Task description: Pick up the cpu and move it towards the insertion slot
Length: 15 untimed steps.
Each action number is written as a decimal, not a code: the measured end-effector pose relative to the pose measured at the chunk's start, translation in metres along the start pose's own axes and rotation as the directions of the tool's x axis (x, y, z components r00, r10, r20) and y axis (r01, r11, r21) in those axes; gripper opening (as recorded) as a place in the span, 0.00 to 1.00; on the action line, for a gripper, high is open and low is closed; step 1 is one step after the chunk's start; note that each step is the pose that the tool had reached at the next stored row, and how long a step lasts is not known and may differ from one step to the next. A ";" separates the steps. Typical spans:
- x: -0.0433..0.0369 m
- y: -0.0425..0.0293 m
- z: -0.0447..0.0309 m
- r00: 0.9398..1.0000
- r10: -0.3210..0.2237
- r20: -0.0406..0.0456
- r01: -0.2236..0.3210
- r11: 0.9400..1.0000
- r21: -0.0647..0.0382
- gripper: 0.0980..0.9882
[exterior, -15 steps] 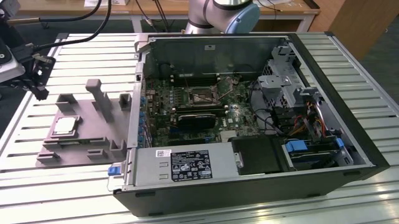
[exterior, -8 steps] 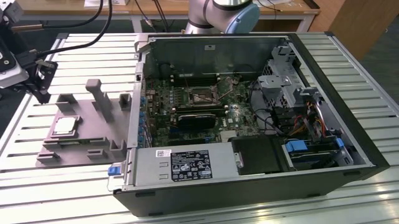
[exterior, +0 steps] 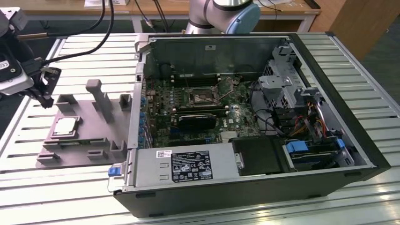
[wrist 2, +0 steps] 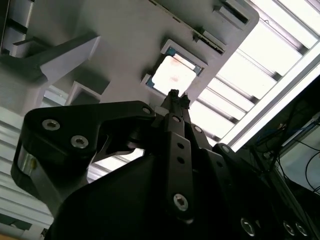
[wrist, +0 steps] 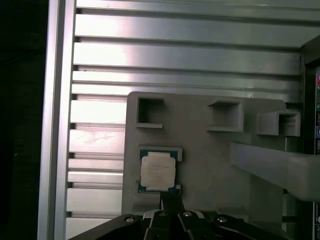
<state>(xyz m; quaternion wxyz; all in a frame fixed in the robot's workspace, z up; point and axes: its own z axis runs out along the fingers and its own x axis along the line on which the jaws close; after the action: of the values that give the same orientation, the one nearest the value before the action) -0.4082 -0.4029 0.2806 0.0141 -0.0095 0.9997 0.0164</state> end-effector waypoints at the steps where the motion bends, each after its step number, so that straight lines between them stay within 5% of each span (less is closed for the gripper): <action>1: 0.0001 -0.0001 0.0018 1.000 0.000 0.000 0.000 1.000 0.000 0.00; 15: 0.0015 -0.0009 0.0269 1.000 0.000 0.000 0.000 1.000 0.001 0.00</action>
<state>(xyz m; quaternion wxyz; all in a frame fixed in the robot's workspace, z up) -0.4089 -0.4029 0.2537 0.0141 -0.0095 0.9997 0.0159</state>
